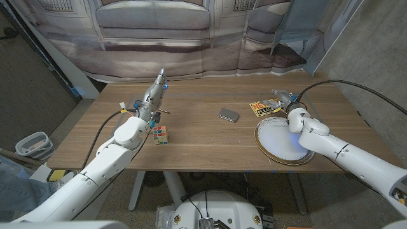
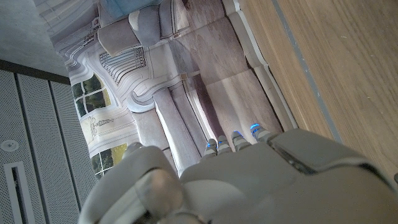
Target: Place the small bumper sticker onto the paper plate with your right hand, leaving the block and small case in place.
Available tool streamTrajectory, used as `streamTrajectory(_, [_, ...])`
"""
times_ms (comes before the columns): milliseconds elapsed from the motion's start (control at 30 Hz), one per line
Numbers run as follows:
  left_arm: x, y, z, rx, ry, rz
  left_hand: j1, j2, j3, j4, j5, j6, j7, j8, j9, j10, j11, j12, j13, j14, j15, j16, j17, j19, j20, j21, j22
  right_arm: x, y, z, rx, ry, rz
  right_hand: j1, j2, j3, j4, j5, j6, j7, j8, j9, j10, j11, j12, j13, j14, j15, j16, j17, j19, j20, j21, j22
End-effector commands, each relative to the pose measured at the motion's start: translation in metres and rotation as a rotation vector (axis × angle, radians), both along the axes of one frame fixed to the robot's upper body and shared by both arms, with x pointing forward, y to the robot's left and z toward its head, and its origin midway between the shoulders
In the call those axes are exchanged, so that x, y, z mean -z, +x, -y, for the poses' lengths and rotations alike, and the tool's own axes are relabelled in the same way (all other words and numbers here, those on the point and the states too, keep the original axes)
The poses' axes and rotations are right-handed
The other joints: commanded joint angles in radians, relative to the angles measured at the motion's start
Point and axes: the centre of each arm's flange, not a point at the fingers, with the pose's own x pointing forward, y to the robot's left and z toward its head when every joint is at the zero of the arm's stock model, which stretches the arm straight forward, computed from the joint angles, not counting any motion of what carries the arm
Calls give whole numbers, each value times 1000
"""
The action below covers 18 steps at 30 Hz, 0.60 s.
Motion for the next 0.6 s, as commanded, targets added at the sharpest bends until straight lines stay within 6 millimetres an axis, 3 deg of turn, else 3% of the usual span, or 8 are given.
streamTrajectory(33, [-3,1,-1,-8,8,-2,8,5,-7,-1,-4,-1,3,-3,3,-67,10,4,4,-107,9,5,2,-186,-13,1,1,1,5,0,12,1,-16,4,-3,-7,-4,8,-1,3,6,3,0,-5,5,4,-8,7,1,2,-7,5,4,5])
streamTrajectory(600, [-6,0,-6,-20,22,-8,10,7,-12,-1,-4,0,4,-3,3,-67,23,5,4,-103,15,7,2,-187,-12,3,1,11,11,2,29,-15,-5,9,-3,-10,-6,18,8,2,10,3,15,-10,13,4,15,2,13,1,27,1,23,6])
